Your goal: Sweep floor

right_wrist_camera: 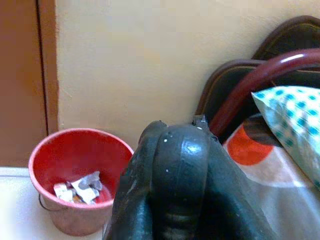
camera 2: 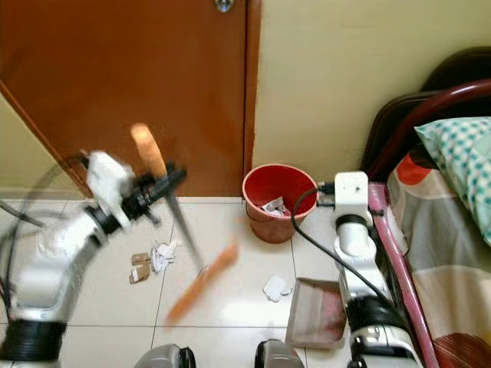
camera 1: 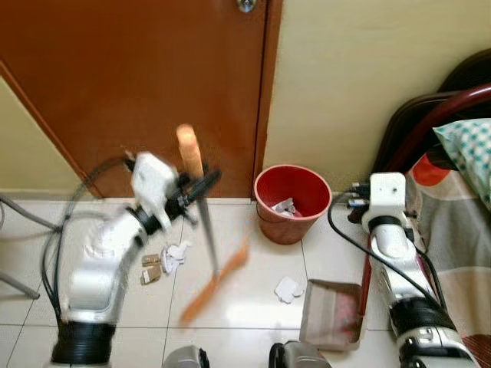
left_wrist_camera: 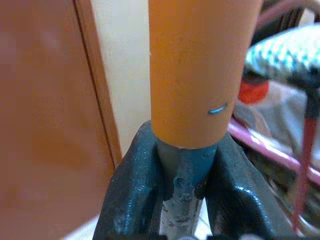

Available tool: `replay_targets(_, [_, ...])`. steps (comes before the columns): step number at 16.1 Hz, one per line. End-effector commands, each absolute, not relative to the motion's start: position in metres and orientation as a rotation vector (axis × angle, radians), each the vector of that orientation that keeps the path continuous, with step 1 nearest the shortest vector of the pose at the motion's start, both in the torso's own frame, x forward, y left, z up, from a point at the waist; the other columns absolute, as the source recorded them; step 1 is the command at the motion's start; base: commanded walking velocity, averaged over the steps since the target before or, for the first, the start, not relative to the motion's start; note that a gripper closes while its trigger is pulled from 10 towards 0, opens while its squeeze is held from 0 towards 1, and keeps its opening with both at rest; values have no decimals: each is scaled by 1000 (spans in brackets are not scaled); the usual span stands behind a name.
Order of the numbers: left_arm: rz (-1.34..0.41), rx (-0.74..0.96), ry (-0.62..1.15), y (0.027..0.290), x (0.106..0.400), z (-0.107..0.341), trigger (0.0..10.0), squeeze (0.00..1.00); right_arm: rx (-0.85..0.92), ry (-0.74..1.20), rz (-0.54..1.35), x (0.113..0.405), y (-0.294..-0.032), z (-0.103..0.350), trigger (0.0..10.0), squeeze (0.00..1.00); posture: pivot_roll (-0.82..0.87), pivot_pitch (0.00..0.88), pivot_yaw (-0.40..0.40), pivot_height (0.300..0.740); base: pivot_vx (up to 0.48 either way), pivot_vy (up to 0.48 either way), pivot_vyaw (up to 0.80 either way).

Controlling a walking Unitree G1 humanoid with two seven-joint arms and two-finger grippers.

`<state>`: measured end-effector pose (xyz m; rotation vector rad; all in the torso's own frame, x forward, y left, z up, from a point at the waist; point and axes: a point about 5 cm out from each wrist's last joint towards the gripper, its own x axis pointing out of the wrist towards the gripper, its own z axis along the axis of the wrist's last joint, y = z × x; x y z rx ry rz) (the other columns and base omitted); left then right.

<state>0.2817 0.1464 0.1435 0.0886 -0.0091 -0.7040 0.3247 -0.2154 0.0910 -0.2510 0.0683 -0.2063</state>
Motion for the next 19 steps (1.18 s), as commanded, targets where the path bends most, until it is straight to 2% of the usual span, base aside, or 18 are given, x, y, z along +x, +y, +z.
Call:
replay_targets(1, [-715,86,-12,138,280,141,10000,0,-222,31,-195,330,-210,98,10000,0,1,131,-24,740,0,0,0])
replay_targets(4, [-694,-2,41,127,276,120,10000,0,-192,17,-153,336,-194,99,10000,0,6,123,-26,740,0,0,0])
replay_targets(6, [-650,-67,39,122,284,115,10000,0,-174,24,-132,338,-186,96,10000,0,10,122,-27,740,0,0,0])
replay_targets(11, [-657,-202,-44,106,294,137,10000,0,-143,49,-73,342,-167,90,10000,0,5,118,-24,740,0,0,0])
replay_targets(12, [-628,-255,-64,111,296,142,10000,0,-135,60,-66,341,-159,86,10000,0,5,118,-24,740,0,0,0])
replay_targets(14, [-607,-250,-71,115,297,140,10000,0,-125,70,-62,341,-154,83,10000,0,15,118,-18,740,0,0,0])
replay_targets(18, [-517,-150,-47,138,293,126,10000,0,-61,43,-88,345,-142,89,10000,0,32,116,-18,740,0,0,0])
replay_targets(19, [-444,-109,-20,152,290,115,10000,0,-64,19,-69,339,-141,88,10000,0,24,114,-36,740,0,0,0])
